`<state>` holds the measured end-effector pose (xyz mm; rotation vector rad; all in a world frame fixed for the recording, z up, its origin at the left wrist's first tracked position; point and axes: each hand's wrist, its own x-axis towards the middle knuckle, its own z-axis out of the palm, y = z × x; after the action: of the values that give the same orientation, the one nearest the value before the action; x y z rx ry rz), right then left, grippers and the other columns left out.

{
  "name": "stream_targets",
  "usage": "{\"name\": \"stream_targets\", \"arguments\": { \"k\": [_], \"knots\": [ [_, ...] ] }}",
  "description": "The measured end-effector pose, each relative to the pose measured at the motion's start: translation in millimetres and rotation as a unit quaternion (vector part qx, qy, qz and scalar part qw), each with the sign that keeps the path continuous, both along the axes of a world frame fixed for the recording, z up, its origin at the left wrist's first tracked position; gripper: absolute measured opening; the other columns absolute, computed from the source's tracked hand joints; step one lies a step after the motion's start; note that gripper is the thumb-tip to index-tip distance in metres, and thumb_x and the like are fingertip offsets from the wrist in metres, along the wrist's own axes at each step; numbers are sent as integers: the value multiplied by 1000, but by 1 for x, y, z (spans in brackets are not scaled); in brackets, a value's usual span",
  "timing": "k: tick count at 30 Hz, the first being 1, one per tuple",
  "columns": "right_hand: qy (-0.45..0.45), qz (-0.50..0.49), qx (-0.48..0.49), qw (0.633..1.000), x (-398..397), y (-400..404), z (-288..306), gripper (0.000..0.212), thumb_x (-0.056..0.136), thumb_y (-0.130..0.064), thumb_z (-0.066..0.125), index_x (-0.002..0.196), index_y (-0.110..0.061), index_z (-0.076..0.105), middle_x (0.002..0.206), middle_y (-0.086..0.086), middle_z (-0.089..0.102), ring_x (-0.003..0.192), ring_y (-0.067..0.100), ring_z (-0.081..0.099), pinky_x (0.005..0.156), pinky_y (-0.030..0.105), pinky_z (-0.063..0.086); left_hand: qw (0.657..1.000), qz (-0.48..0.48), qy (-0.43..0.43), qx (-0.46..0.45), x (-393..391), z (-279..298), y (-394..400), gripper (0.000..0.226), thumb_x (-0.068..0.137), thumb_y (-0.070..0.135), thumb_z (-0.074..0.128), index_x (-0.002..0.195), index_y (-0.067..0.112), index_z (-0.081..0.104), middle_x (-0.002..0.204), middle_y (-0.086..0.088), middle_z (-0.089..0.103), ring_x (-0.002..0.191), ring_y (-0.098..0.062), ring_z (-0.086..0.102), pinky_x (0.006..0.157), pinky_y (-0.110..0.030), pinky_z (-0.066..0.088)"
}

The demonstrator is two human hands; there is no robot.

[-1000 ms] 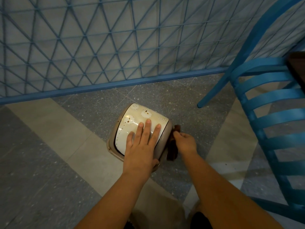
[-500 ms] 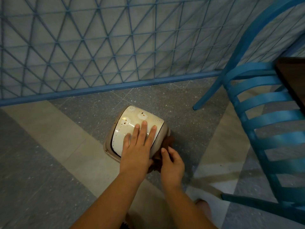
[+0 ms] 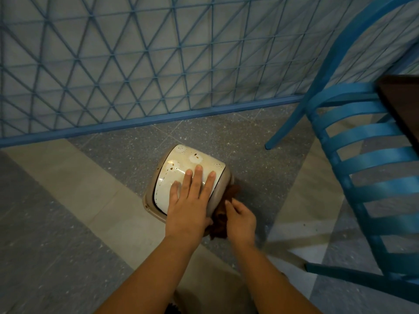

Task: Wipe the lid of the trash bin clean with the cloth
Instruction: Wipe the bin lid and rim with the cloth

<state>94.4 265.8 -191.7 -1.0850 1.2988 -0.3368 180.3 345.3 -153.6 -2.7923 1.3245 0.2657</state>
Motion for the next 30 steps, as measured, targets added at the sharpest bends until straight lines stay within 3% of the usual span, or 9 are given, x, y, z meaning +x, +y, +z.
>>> {"name": "stream_targets", "arguments": {
  "k": [3,8,12,19,23,27,30],
  "knots": [
    [-17,17,-17,1000,-12,14,3,16,90,-18,60,97,-21,74,84,-5,74,81,11,70,75,27,55,1000,1,-4,-6,-1,0,0,110,86,39,60,138,30,-36,155,-6,-27,145,-28,-18,115,-47,-2],
    [-25,17,-96,995,8,-18,12,22,90,-20,60,109,-27,70,90,-17,71,86,-1,67,79,22,54,1000,4,-3,-6,-3,-2,-1,116,83,45,63,136,30,-40,155,-6,-27,145,-27,-18,115,-47,-3],
    [28,34,-87,995,17,-28,5,24,93,-19,55,114,-19,68,99,-7,70,94,9,65,86,28,52,1000,7,2,-4,-3,-4,-1,118,81,49,63,136,30,-39,154,-5,-29,144,-28,-18,115,-47,-5],
    [37,96,-78,992,-12,8,-4,18,92,-18,57,97,-23,73,87,-6,71,80,7,66,79,30,55,1000,0,-14,-5,-3,-4,-1,116,82,44,64,140,28,-35,155,-8,-25,145,-30,-16,115,-47,-2],
    [107,175,-213,955,7,-32,2,26,95,-17,51,115,-15,67,104,9,62,88,16,58,83,28,45,1000,2,-10,-1,-3,-4,-1,119,80,50,65,139,28,-36,155,-6,-27,145,-29,-16,115,-48,-2],
    [198,285,-280,895,14,-40,-2,35,99,-20,38,131,-22,52,114,9,52,94,22,57,84,34,48,1000,1,-12,-2,-3,-5,-2,120,79,53,64,138,28,-38,154,-7,-27,145,-30,-15,115,-48,-2],
    [162,295,-260,905,-9,-9,-10,33,99,-21,37,130,-26,49,112,2,49,95,19,57,80,27,47,1000,0,-12,-4,-2,-5,-2,120,80,53,64,137,28,-39,153,-7,-29,144,-30,-17,115,-48,-3]
  ]
}}
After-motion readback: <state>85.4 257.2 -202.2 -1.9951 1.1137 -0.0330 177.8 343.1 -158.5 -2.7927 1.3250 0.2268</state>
